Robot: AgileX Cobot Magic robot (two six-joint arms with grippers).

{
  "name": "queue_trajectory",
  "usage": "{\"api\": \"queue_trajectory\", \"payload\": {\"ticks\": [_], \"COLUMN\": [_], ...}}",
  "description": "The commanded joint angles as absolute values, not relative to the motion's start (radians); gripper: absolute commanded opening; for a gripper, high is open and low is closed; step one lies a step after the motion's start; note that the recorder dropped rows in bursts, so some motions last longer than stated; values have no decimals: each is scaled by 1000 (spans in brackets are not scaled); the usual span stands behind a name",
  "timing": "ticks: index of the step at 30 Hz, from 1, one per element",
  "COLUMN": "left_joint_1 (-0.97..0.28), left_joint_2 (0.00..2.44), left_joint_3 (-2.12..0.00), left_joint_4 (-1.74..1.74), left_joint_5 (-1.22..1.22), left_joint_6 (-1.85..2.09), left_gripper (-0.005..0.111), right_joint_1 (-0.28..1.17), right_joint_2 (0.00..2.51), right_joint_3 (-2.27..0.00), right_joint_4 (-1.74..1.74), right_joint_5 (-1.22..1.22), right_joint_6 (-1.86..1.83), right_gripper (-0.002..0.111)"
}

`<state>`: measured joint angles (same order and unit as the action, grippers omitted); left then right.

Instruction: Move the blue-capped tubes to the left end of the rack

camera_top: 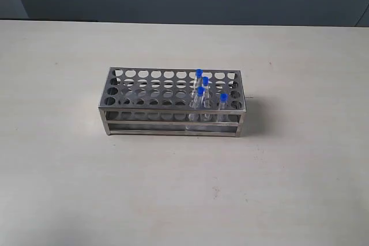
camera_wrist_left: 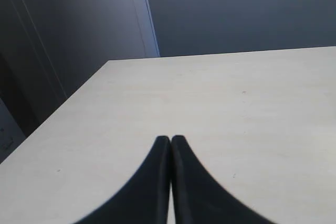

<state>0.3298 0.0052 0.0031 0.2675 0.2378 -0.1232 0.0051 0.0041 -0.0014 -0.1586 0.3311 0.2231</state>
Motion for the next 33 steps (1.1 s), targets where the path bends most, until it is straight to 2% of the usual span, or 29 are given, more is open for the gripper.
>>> {"api": "queue_trajectory", "payload": {"ticks": [1, 6, 13, 14, 15, 17, 22, 25, 27, 33], "left_joint_1": [327, 327, 327, 327, 327, 327, 327, 327, 327, 327], "left_joint_2": [0, 0, 0, 0, 0, 0, 0, 0, 0, 0], "left_joint_3": [0, 0, 0, 0, 0, 0, 0, 0, 0, 0], "left_joint_4": [270, 270, 270, 270, 270, 270, 270, 270, 270, 270], "left_joint_5": [233, 233, 233, 233, 233, 233, 233, 233, 233, 233], "left_joint_6": [-127, -127, -127, -127, -127, -127, -127, -127, -127, -127], "left_gripper": [1, 1, 1, 1, 1, 1, 1, 1, 1, 1], "right_joint_1": [0, 0, 0, 0, 0, 0, 0, 0, 0, 0], "right_joint_2": [0, 0, 0, 0, 0, 0, 0, 0, 0, 0], "right_joint_3": [0, 0, 0, 0, 0, 0, 0, 0, 0, 0], "right_joint_4": [-230, -516, -532, -488, -420, -271, -280, -281, -289, -156], "right_joint_5": [285, 11, -355, -465, -676, -872, -829, -775, -671, -604], "right_joint_6": [216, 216, 239, 301, 537, 747, 846, 1256, 1403, 1454], "right_gripper": [0, 0, 0, 0, 0, 0, 0, 0, 0, 0]}}
